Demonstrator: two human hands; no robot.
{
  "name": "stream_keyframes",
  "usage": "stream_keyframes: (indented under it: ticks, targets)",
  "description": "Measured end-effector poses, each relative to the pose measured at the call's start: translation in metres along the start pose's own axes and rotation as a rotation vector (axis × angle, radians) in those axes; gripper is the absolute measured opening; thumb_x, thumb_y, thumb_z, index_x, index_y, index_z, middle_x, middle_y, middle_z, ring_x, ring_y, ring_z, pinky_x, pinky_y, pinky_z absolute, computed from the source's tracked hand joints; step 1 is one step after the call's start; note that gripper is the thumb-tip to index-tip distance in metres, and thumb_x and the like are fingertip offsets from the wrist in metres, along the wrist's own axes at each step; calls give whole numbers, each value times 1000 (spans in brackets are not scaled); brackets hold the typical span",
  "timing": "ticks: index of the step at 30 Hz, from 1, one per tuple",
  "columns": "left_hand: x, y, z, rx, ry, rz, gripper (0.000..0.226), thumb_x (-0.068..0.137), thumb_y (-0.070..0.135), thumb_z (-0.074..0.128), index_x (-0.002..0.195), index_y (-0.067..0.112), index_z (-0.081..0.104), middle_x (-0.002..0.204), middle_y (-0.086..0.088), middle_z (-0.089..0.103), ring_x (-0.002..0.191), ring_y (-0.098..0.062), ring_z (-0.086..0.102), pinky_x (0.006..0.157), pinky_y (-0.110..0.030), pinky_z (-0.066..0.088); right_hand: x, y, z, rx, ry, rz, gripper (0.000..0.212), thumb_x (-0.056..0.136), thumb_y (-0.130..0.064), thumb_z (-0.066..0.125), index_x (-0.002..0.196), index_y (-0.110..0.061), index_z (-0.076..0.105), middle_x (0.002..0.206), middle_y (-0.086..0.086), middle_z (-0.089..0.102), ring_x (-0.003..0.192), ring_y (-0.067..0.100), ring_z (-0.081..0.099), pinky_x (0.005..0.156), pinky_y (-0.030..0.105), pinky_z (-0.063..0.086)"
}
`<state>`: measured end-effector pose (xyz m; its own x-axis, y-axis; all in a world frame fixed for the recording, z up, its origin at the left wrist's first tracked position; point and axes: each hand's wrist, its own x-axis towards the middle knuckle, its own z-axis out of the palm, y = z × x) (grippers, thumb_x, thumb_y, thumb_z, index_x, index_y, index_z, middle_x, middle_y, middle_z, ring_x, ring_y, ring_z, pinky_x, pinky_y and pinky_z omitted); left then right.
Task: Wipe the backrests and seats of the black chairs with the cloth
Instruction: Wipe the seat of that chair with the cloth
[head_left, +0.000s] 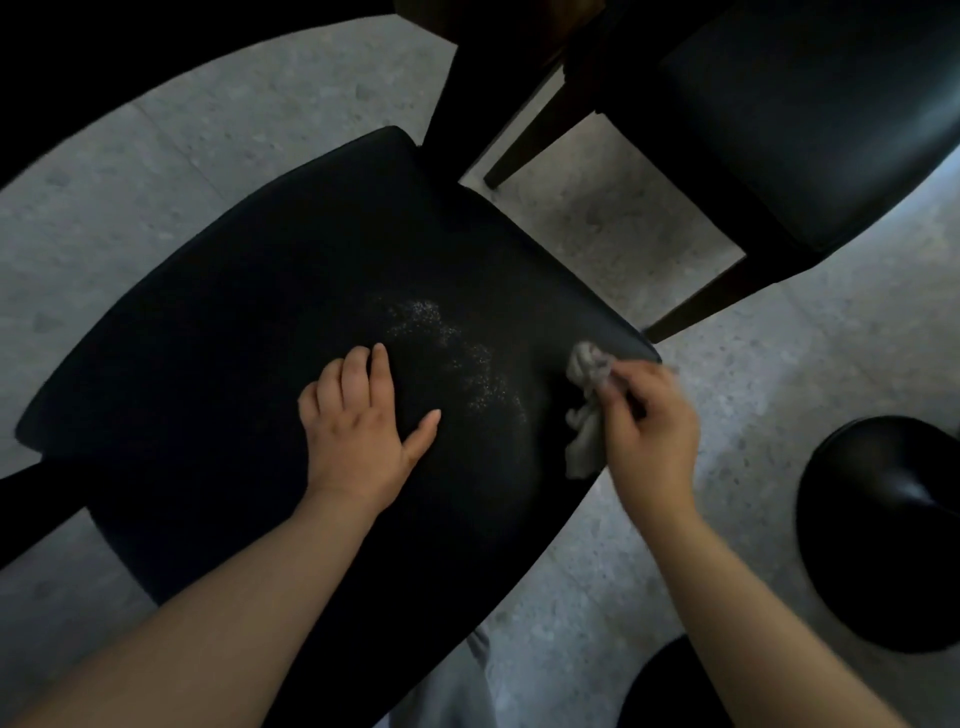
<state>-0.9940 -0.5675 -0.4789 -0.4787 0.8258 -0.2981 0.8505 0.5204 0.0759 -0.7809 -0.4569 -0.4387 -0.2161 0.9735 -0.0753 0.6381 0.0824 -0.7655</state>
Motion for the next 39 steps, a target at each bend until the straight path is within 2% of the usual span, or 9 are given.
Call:
stream_keyframes:
  ticks: [5,11,15,19,23,26,31,34,39]
  targets:
    - [2,-7,-18,-188,-55,12,86,86,67,39,150,12,29,147,-7,27,133,-25,27,112,-43,26,71,-39,27,-146,-163,-219,20,94,-16,61,111,-18,72,104,-8,57,96,5,53,84,8,37]
    - [10,-49,-54,-497,7,25,57,90,42,60,140,16,47,130,2,46,120,-13,45,101,-30,41,99,-66,68,-164,-279,-363,22,92,-12,62,112,-15,72,106,-2,61,99,8,55,88,20,43]
    - [19,-81,-58,-336,76,-142,64,87,51,59,139,15,46,133,-6,43,123,-24,42,102,-40,41,110,-89,94,-158,-314,-411,22,92,-10,61,111,-13,72,105,-3,60,102,12,56,91,26,46]
    - [21,-103,-44,-180,-97,-239,95,85,71,44,155,16,14,158,-11,10,145,-30,12,117,-48,20,125,-119,127,-184,-403,-462,25,93,-8,59,115,-10,70,111,2,60,104,15,56,93,22,41]
    - [16,-104,-24,-84,-142,-211,100,84,78,26,155,16,-8,159,-9,-12,147,-29,-7,120,-48,8,146,-135,167,-304,-538,-512,27,96,-12,56,121,-12,67,118,6,59,110,20,55,98,28,42]
    - [19,-103,-21,-80,-137,-227,101,84,79,24,154,16,-11,159,-8,-15,147,-29,-9,119,-49,6,148,-129,181,-363,-607,-477,26,97,-18,57,120,-16,67,118,4,58,110,19,55,100,33,44]
    - [18,-104,-21,-89,-149,-217,100,85,78,23,154,15,-12,158,-7,-19,146,-29,-12,119,-50,4,118,-98,141,-340,-727,-513,18,92,-12,62,104,-22,70,97,-11,55,94,5,54,84,18,38]
    - [18,-102,-22,-84,-172,-215,99,86,76,24,153,15,-15,157,-8,-22,146,-30,-13,119,-51,3,107,-95,110,-378,-865,-492,18,88,-11,68,98,-25,73,96,-13,58,93,5,58,85,20,44]
    - [19,-104,-21,-107,-182,-203,98,87,76,23,153,14,-17,157,-9,-25,146,-31,-17,118,-53,-1,122,-143,141,-262,-739,-607,20,89,-9,65,103,-20,74,100,-3,62,96,13,60,87,27,46]
